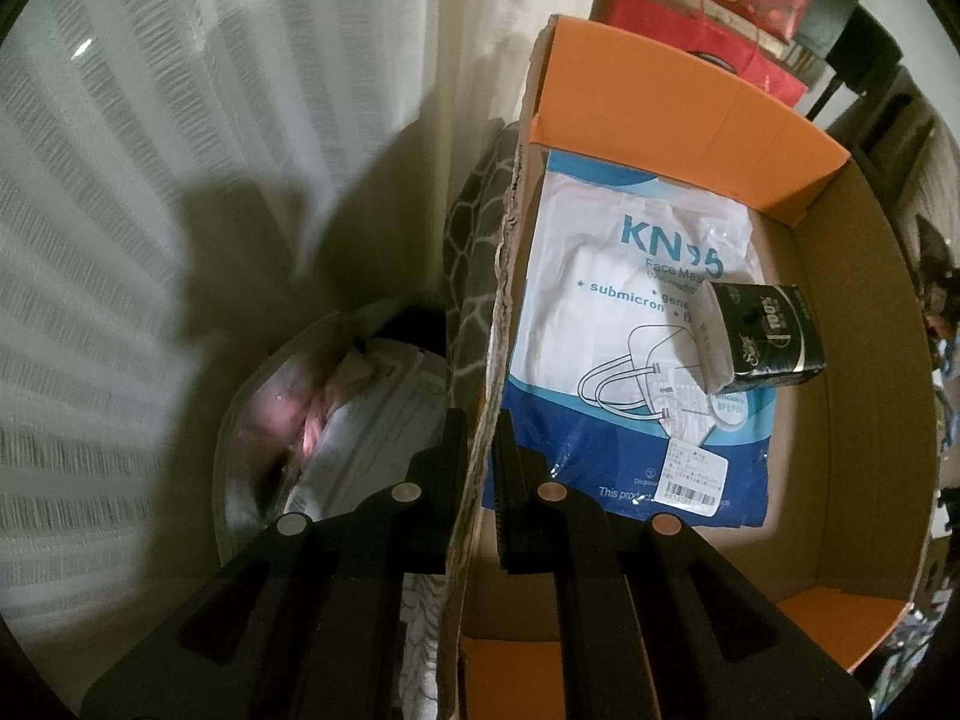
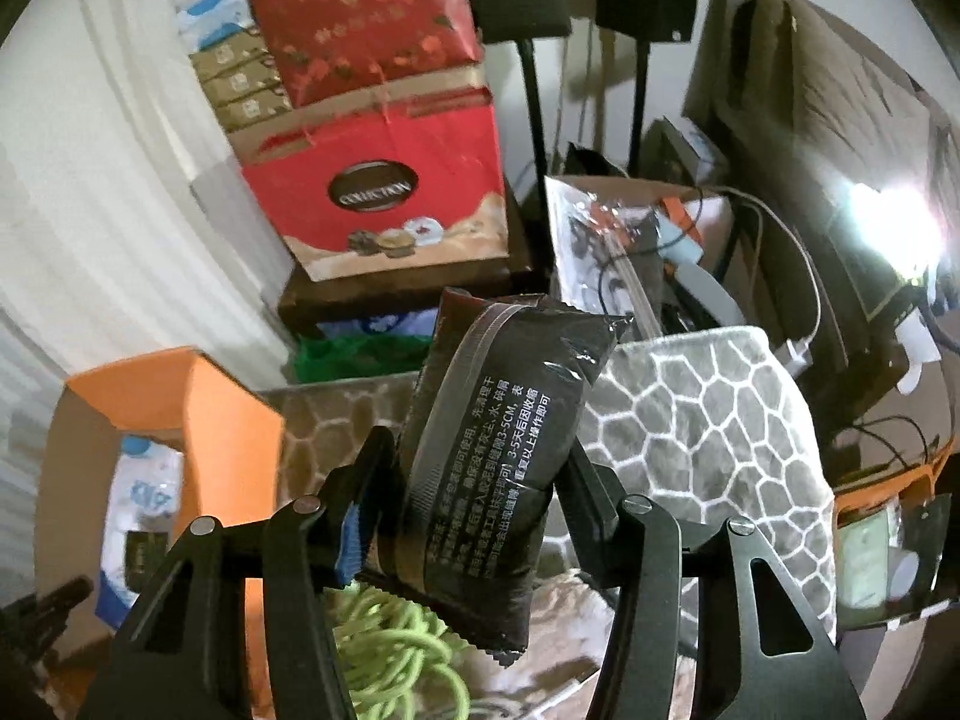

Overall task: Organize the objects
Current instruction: 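Grasp the black pouch with the right gripper and lift it, then carry the black pouch over the box and release it inside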

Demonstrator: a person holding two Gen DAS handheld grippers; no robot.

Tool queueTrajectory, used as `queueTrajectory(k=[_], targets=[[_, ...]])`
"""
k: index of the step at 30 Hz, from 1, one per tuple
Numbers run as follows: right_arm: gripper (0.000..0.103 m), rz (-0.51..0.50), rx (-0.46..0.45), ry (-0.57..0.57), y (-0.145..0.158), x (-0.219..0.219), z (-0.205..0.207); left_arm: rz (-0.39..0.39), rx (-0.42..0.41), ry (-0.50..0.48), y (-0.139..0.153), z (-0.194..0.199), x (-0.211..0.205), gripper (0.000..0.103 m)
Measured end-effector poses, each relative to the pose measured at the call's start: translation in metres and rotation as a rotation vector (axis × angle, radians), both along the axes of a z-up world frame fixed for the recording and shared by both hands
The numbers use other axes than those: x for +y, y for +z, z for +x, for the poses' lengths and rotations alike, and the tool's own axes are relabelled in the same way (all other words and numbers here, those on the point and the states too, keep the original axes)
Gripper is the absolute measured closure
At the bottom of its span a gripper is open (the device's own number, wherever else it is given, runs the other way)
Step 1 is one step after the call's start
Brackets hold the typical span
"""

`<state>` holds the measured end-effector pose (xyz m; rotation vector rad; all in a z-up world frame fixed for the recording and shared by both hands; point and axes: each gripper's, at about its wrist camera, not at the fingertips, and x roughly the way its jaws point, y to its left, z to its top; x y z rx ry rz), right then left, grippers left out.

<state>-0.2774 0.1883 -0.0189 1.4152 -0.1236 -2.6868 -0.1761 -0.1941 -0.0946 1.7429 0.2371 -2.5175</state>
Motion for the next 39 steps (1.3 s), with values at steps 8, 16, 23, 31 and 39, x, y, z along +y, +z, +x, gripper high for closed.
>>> queueTrajectory(k=[8,16,23,31,39], targets=[[0.049,-0.004,0.033,0.056,0.023,-0.025,0.013,0.0,-0.003,0.003,0.0,0.001,0.001,0.096],[0.049,0.001,0.044,0.101,0.032,-0.049,0.022,0.0,-0.003,0.006,0.0,0.001,0.002,0.096],[0.049,-0.005,0.047,0.14,0.034,-0.068,0.029,0.001,-0.003,0.007,0.0,0.001,0.002,0.096],[0.049,-0.012,0.038,0.214,0.033,-0.102,0.043,0.003,-0.003,0.009,0.0,0.002,0.002,0.096],[0.049,0.0,0.017,0.289,0.021,-0.14,0.055,0.002,-0.004,0.007,0.0,0.001,0.001,0.096]])
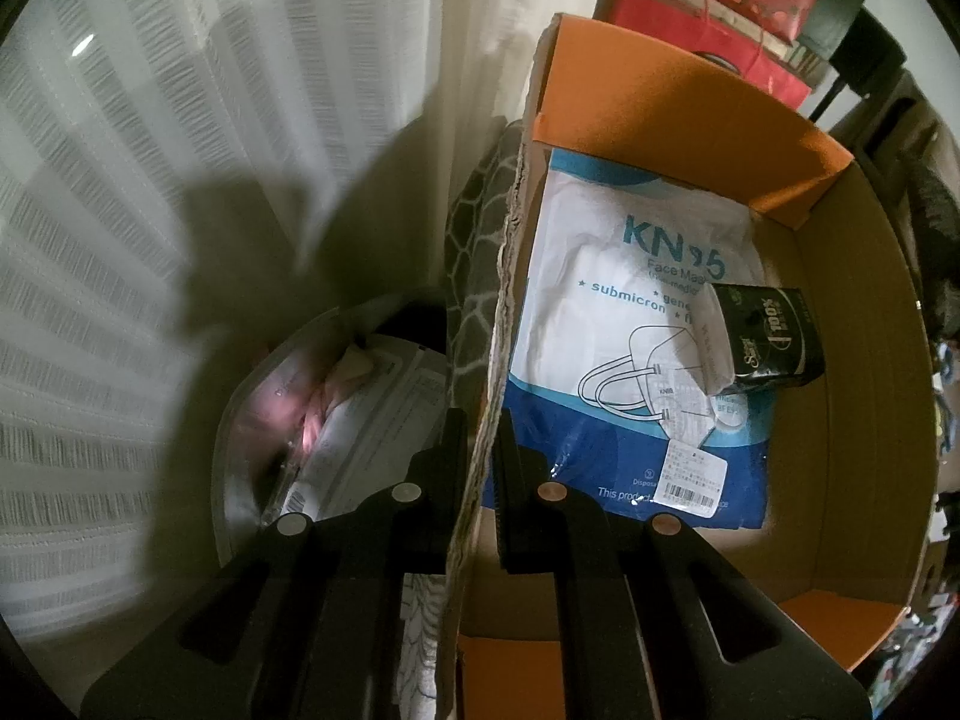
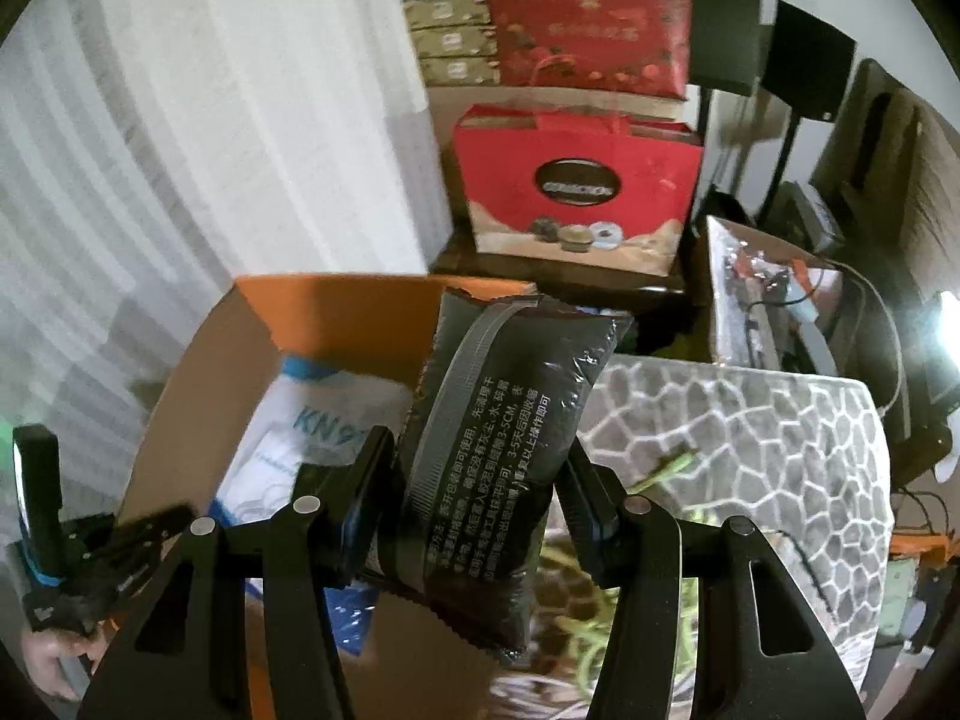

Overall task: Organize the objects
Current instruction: 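Carry the black pouch over the box and release it inside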

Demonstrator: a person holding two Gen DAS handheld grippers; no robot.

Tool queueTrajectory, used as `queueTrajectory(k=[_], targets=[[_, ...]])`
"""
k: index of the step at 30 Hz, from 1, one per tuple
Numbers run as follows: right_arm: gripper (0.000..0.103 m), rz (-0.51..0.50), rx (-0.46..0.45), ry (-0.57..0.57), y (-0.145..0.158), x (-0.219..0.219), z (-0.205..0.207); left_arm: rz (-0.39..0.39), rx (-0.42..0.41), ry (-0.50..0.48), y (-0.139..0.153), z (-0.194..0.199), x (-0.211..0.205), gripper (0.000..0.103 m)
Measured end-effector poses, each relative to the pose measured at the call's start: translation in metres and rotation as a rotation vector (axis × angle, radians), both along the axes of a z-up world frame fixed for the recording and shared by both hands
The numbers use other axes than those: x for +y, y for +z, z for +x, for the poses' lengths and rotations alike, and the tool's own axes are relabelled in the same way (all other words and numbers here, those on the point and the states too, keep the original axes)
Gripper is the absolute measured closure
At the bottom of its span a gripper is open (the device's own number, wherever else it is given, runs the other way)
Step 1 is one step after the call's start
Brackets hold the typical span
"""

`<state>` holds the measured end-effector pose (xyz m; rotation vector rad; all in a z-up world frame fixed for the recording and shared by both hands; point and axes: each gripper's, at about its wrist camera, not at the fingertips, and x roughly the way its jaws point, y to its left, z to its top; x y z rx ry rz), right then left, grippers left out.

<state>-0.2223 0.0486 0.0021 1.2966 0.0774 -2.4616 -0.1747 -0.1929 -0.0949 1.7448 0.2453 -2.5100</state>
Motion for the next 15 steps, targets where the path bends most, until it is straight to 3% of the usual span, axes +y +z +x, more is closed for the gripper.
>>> queueTrajectory(k=[15], targets=[[0.049,0.019,-0.041,0.112,-0.025,-0.066,0.019,0.004,0.001,0.001,0.0,0.0,0.0,0.096]])
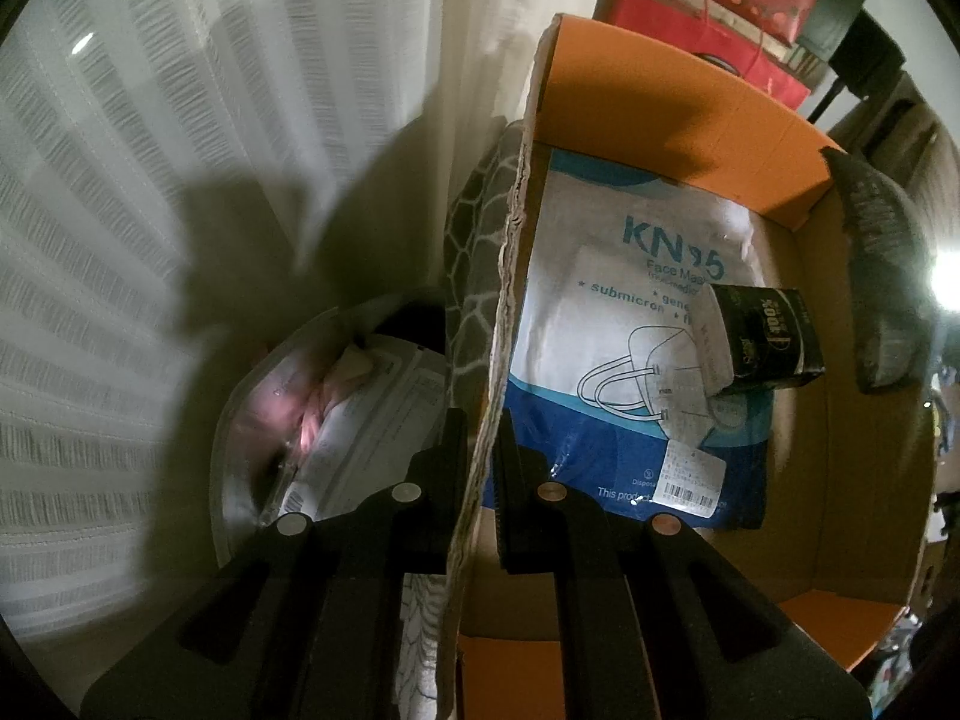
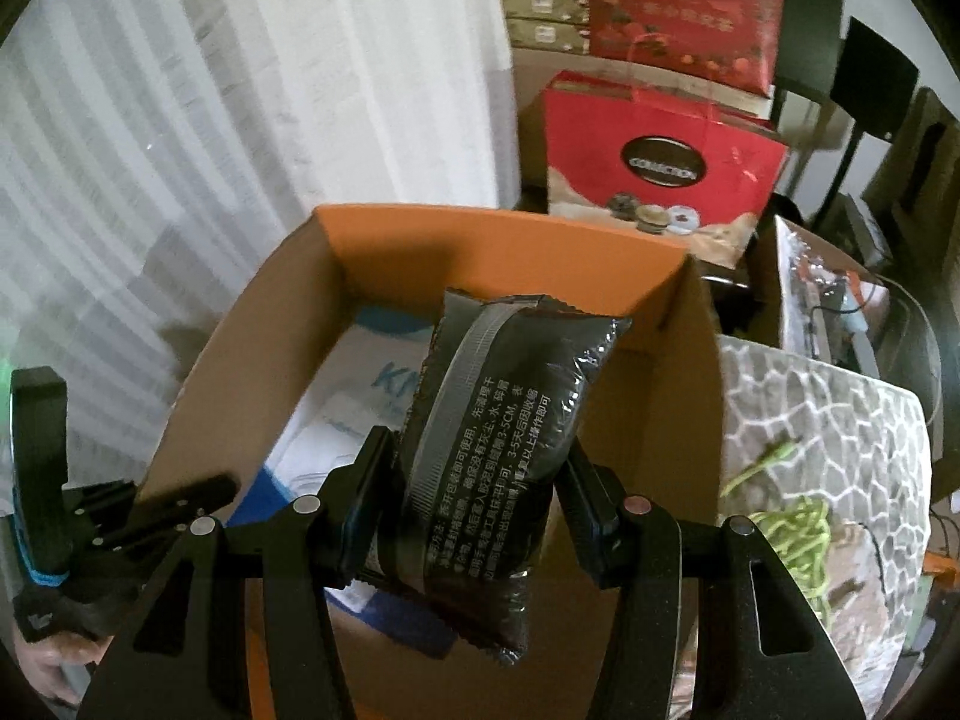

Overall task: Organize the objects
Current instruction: 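Carry the black pouch over the box and release it inside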

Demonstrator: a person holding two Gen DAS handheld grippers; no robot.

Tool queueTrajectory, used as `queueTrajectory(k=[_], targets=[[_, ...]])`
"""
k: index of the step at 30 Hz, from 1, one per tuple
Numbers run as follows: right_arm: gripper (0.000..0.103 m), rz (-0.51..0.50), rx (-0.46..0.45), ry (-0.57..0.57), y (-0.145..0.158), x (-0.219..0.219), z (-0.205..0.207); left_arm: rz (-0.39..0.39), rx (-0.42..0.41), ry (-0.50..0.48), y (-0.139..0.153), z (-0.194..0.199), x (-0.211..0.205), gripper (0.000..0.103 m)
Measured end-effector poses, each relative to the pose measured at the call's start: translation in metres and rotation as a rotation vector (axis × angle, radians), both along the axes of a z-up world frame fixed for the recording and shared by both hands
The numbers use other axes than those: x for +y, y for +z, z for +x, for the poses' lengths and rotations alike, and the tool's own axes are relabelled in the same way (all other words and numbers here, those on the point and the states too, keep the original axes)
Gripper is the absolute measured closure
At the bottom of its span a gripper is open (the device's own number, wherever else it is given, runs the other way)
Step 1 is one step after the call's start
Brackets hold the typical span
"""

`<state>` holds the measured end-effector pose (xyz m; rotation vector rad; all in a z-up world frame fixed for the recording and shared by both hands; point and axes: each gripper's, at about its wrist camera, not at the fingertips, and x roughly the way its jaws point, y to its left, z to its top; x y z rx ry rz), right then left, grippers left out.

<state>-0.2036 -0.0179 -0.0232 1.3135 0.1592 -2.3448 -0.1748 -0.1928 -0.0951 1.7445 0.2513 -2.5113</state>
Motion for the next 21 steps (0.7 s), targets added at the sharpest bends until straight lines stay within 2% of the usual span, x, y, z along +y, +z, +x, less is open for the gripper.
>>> queueTrajectory(k=[14,18,21], targets=[[0.048,0.008,-0.058,0.124,-0.024,-0.05,0.019,0.006,-0.001,0.002,0.0,0.0,0.0,0.096],[0.042,0.011,-0.061,0.141,-0.027,-0.059,0.023,0.009,-0.001,0.004,0.0,0.0,0.001,0.096],[0.042,0.015,-0.051,0.139,-0.026,-0.06,0.025,0.008,-0.001,0.004,0.0,-0.001,0.002,0.096]])
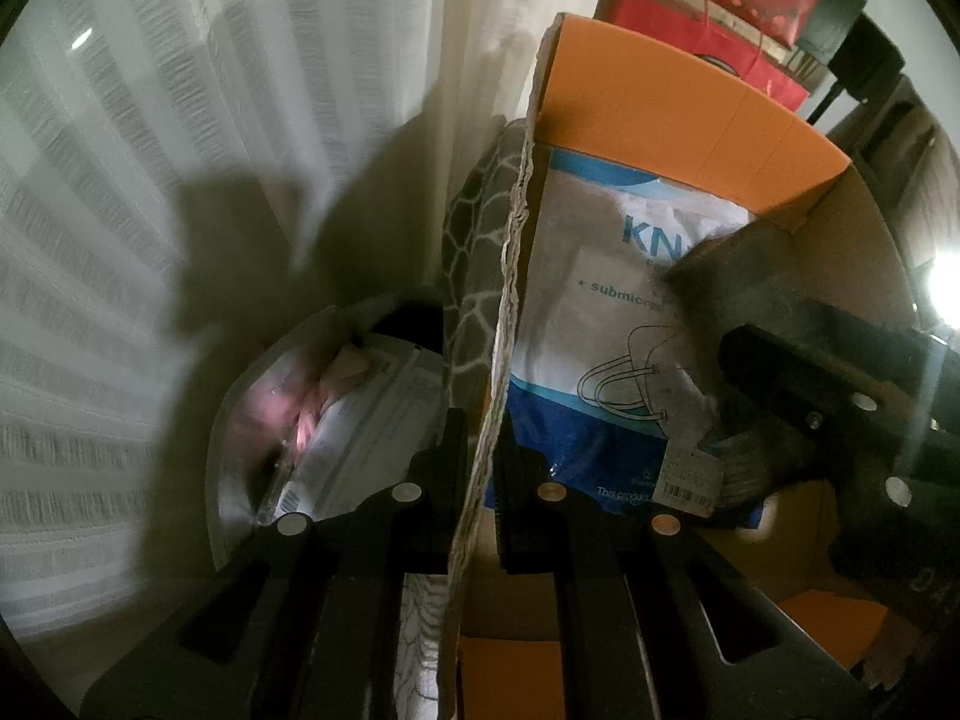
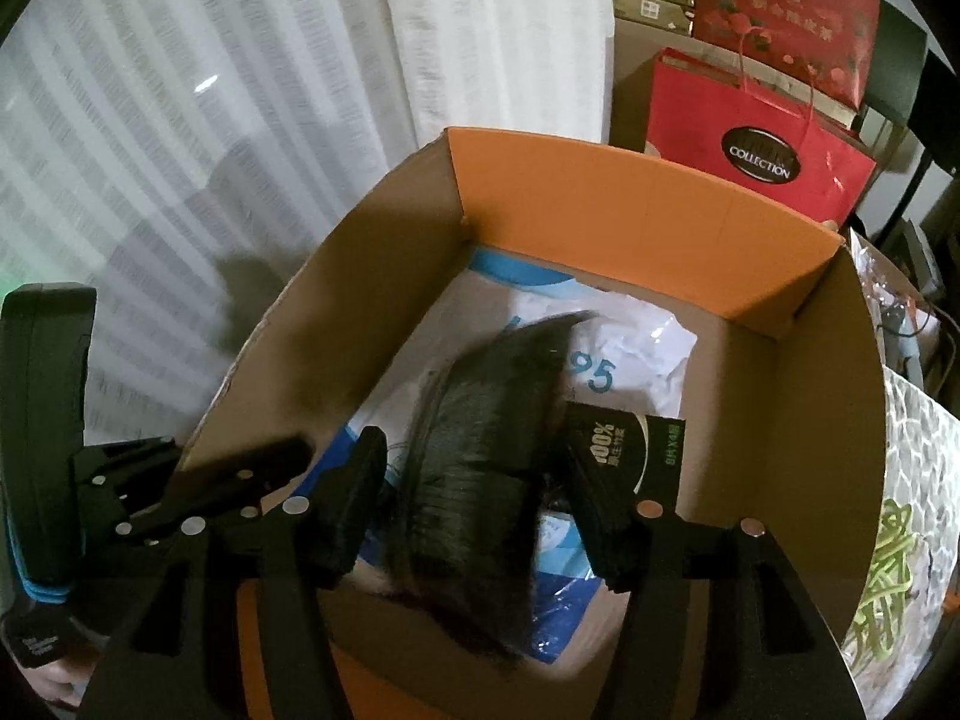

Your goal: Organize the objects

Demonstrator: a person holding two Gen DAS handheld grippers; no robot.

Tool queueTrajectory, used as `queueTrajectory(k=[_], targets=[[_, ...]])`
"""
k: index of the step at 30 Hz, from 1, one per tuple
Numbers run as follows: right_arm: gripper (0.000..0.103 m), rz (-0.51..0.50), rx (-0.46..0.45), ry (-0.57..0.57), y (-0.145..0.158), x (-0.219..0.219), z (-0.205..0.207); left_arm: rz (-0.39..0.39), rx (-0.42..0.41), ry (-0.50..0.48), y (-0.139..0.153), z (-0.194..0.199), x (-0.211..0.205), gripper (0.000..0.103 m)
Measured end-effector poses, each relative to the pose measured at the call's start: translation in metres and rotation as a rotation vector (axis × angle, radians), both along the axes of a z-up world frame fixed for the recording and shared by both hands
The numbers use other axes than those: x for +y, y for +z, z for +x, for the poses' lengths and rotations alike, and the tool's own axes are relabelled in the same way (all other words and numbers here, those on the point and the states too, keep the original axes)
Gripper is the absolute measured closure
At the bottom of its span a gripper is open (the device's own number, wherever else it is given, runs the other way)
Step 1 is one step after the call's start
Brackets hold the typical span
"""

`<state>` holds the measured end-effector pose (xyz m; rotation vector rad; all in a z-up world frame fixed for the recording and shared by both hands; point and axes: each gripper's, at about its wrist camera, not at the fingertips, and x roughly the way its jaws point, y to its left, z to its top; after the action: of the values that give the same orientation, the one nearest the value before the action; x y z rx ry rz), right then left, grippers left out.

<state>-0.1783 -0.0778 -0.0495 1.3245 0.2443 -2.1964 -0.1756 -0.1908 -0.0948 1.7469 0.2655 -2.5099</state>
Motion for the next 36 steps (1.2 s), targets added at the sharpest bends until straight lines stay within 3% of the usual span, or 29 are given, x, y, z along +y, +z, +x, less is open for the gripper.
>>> queueTrajectory(k=[4,15,26,28,36], targets=[[0.034,-0.006,0.005,-0.013,0.003,0.004,-0.001,0.001,0.0,0.0,0.0,0.0,0.0,0.096],[0.032,-0.022,0.041,-0.058,0.02,0.026,-0.008,0.0,-0.001,0.0,0.0,0.0,-0.001,0.096],[0.011,-0.027,0.087,-0.137,0.042,0.069,-0.018,-0.005,-0.003,-0.001,-0.001,0.003,-0.002,0.096],[0.001,-0.027,0.1,-0.159,0.046,0.078,-0.021,-0.005,-0.003,-0.001,-0.001,0.003,-0.003,0.096],[0.001,-0.025,0.122,-0.226,0.053,0.113,-0.029,-0.007,-0.004,-0.001,-0.001,0.003,-0.004,0.095]])
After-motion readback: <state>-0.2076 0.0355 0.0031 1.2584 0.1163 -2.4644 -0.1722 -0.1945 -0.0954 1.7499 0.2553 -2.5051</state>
